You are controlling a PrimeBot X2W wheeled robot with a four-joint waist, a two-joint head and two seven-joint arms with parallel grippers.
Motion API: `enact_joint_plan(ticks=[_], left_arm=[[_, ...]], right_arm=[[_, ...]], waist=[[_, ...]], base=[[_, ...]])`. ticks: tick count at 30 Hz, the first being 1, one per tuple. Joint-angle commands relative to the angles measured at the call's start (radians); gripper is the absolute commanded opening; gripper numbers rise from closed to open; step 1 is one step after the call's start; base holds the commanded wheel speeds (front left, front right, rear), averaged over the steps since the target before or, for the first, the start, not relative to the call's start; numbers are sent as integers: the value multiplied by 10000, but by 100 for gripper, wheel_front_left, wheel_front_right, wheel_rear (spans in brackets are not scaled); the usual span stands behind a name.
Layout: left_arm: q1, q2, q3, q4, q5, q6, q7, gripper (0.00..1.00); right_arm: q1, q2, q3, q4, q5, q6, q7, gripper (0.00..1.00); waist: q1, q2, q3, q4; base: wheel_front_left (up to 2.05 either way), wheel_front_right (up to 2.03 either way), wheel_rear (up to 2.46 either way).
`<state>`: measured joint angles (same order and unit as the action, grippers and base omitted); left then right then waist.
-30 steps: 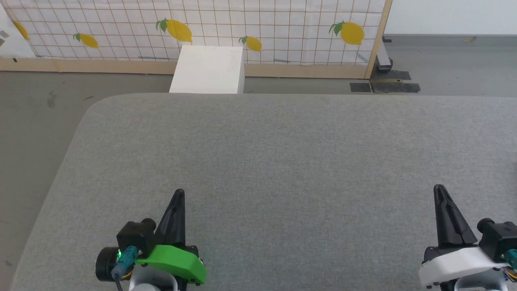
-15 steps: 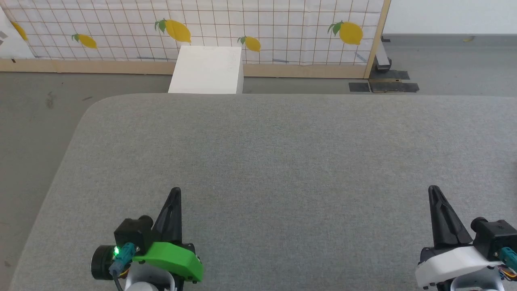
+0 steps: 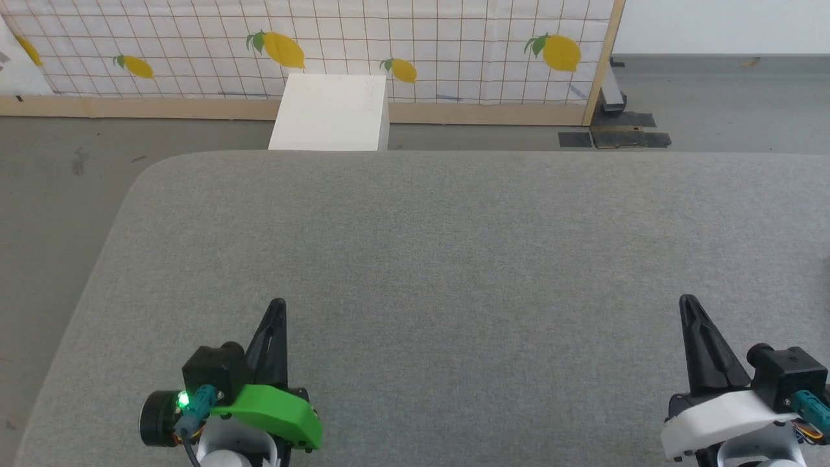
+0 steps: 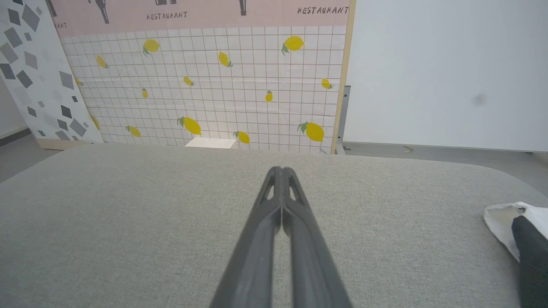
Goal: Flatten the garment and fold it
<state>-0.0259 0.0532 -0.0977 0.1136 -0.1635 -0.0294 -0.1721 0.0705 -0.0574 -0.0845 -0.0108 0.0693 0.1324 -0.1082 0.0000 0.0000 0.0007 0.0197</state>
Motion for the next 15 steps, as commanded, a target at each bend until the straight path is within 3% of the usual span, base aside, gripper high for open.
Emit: enact_joint_plan(ticks=[1,15], left_arm=[[91,-11,66,-78,112,55,64,0],[120,-14,221,-258,372,96,347,0]], right_arm=[[-168,24,50,27,-73,-6,59,0],[-260,32,186,41,-179,-8,234,0]], waist=[[0,0,0,-3],[0,0,-1,-36]], base=[[0,0,0],[0,0,0]])
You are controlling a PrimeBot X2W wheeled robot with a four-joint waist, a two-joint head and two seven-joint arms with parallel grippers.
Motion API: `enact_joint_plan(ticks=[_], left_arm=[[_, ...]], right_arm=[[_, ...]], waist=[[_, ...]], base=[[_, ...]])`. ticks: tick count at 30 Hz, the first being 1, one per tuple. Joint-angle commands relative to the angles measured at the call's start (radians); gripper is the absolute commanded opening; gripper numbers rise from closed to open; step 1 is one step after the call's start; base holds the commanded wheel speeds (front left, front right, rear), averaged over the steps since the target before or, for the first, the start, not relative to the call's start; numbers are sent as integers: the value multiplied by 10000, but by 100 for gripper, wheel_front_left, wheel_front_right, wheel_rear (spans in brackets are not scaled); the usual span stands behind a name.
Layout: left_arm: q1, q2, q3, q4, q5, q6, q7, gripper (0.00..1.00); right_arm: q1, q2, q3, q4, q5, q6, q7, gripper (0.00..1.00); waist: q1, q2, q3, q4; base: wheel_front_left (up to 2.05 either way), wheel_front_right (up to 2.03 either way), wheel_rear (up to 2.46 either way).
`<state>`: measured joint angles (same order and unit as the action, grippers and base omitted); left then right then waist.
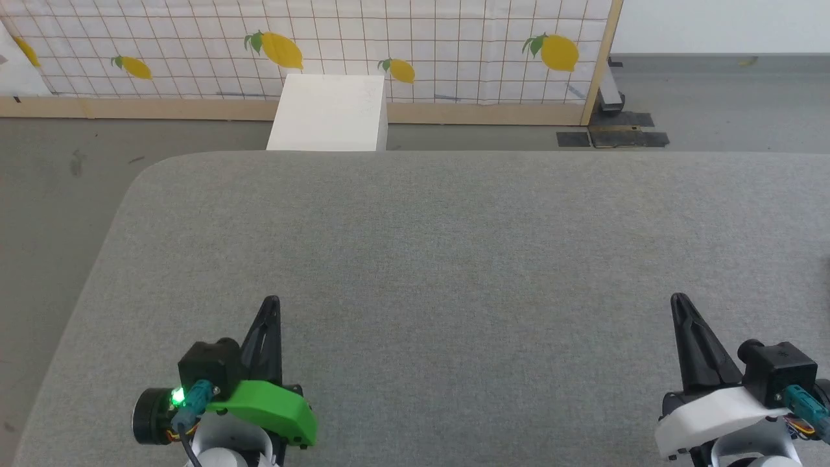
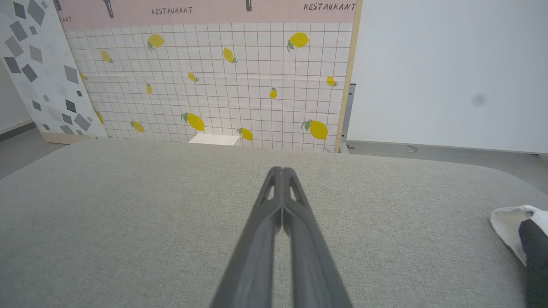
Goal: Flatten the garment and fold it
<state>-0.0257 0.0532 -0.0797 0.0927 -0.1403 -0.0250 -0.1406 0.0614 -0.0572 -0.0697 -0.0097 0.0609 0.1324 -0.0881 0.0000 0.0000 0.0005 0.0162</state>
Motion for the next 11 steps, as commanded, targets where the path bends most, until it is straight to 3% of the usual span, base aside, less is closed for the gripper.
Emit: enact_joint_plan(ticks=[1,11], left_arm=[[120,-14,54,-64,161,55,55,0],[145,-17,187,-218,383,90,297,0]], right_arm=[[-176,31,49,31,-103,-8,46,0],[-255,38,165,43,-193,-10,196,0]], waist=[[0,0,0,-3],[0,0,-1,-32]], base=[[0,0,0],[0,0,0]])
